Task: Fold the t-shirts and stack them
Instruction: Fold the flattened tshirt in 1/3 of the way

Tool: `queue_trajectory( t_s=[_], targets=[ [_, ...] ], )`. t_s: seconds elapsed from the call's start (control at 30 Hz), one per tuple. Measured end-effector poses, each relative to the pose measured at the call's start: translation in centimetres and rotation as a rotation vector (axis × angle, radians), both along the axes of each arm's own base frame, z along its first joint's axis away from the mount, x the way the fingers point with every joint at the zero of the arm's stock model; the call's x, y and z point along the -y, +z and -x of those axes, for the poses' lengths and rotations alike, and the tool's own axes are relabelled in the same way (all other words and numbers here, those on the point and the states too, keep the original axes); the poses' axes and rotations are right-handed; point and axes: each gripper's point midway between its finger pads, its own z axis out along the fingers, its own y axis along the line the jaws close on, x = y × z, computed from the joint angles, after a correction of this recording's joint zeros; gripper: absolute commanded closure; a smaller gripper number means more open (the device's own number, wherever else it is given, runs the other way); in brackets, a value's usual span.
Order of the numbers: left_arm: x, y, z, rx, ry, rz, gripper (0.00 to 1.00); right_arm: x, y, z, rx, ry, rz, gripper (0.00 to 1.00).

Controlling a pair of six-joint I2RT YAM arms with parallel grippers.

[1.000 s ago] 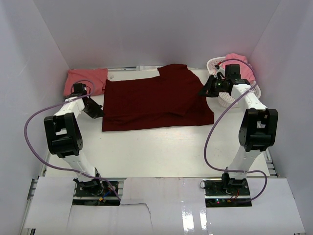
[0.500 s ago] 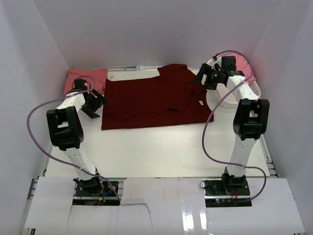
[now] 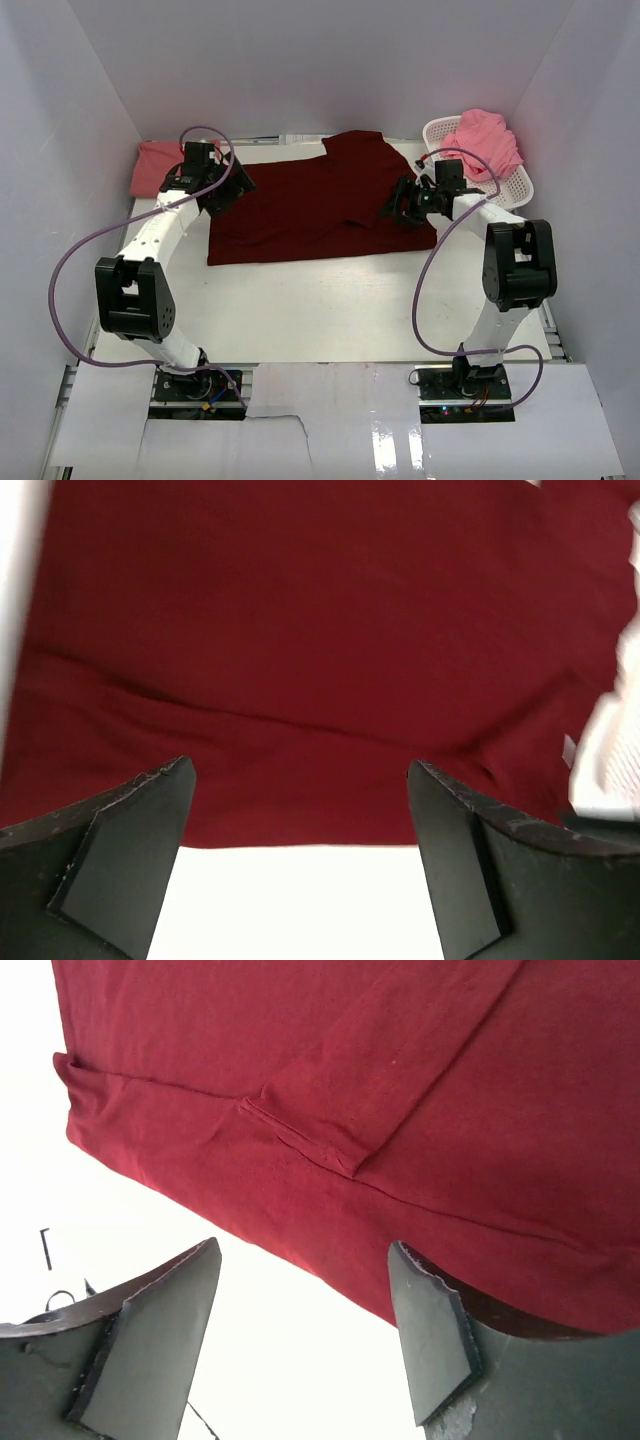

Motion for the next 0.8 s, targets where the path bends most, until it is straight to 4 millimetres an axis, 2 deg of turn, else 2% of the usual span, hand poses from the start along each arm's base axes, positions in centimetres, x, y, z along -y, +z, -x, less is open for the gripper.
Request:
queue_trajectory(
  t_s=[0.03,0.1,0.2,0.23,0.33,0.6,0.73,0.8],
  targets=[
    [1.3,0.4,0.1,0.018,-0.031,0.01,0.02,-0.4,-0.3,0.2,-0.006,0.008,-0.01,0.28],
    [2.6,0.1,0.3,0.014,-0.058,0.026,0.02,-0.9,-0.9,0.2,-0.016,0.016,-0.028,0.3],
    [2.2,-2.4,0.6,-0.048,-0.038,0.033,0.02,-1.7,-1.9,0.0,-0.033,0.021,-0.046,0.36],
    [2.1,-3.3,0.8,-0.072,-0.031,0.033,0.02,-2.0,-2.2,-0.1,-0.037,0.023,-0.05,0.42],
    [1.9,-4.9,1.1,-0.122,-0.015,0.035,0.02,-2.7,-3.0,-0.2,-0.05,0.025,-0.062,0.43],
    [1.9,-5.1,1.0,-0.12,-0.008,0.024,0.02,-4.7,-5.8,-0.4,-0.116,0.049,-0.076,0.4],
    [1.6,-5.2,1.0,-0.121,-0.004,0.01,0.02,-5.3,-5.4,-0.8,-0.092,0.053,-0.08,0.57],
    [1.5,-5.2,1.0,-0.122,-0.001,0.006,0.02,-5.4,-5.6,-0.9,-0.092,0.051,-0.081,0.58]
  ],
)
